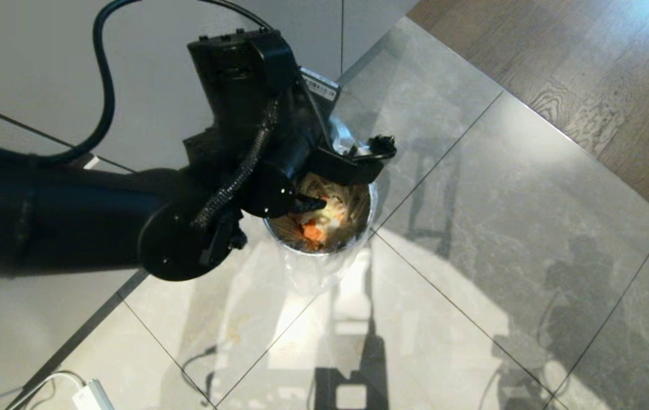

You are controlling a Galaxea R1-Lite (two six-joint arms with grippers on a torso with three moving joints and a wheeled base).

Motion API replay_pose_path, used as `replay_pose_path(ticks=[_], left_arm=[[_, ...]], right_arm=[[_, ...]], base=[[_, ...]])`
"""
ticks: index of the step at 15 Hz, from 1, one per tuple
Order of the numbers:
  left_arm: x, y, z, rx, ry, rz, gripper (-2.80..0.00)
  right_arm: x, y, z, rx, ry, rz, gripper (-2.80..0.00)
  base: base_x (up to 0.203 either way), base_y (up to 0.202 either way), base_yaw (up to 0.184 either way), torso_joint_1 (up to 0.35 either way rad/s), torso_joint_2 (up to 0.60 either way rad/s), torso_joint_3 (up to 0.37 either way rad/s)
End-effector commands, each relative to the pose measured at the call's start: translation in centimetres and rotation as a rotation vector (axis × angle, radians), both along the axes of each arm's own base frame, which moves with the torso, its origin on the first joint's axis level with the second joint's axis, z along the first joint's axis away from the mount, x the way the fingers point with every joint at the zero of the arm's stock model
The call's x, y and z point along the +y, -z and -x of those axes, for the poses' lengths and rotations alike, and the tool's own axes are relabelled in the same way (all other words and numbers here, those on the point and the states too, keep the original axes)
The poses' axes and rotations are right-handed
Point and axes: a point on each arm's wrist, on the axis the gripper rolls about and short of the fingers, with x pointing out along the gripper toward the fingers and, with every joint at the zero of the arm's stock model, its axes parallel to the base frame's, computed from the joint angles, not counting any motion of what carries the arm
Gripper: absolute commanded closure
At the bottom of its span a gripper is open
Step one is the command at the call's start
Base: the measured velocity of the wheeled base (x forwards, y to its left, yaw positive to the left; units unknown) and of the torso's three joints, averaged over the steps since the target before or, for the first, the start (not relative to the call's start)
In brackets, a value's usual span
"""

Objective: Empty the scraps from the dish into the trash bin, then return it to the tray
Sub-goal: Pour the leftover food from the bowl into the trash can

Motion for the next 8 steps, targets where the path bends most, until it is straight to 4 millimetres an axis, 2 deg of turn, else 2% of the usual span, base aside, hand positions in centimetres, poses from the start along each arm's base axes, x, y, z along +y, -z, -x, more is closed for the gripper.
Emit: replay_pose_path(ticks=[1, 4, 8], left_arm=[[-0.4, 1.1, 0.7, -0.022, 0.006, -0.048, 0.00], [-1.0, 2.2, 1.7, -0.008, 0.026, -0.062, 0.00], [-1.6, 5.0, 2.9, -0.049, 0.042, -0.018, 0.00]], right_arm=[[0.0, 0.0, 0.0, -0.001, 0.001, 0.000, 0.00], [0.0, 0.0, 0.0, -0.001, -0.001, -0.002, 0.00], [0.0, 0.0, 0.0, -0.001, 0.000, -0.001, 0.00]], base=[[0.000, 0.000, 0.000, 0.000, 0.00, 0.000], [0.000, 0.000, 0.000, 0.000, 0.00, 0.000], [0.000, 0.000, 0.000, 0.000, 0.00, 0.000]])
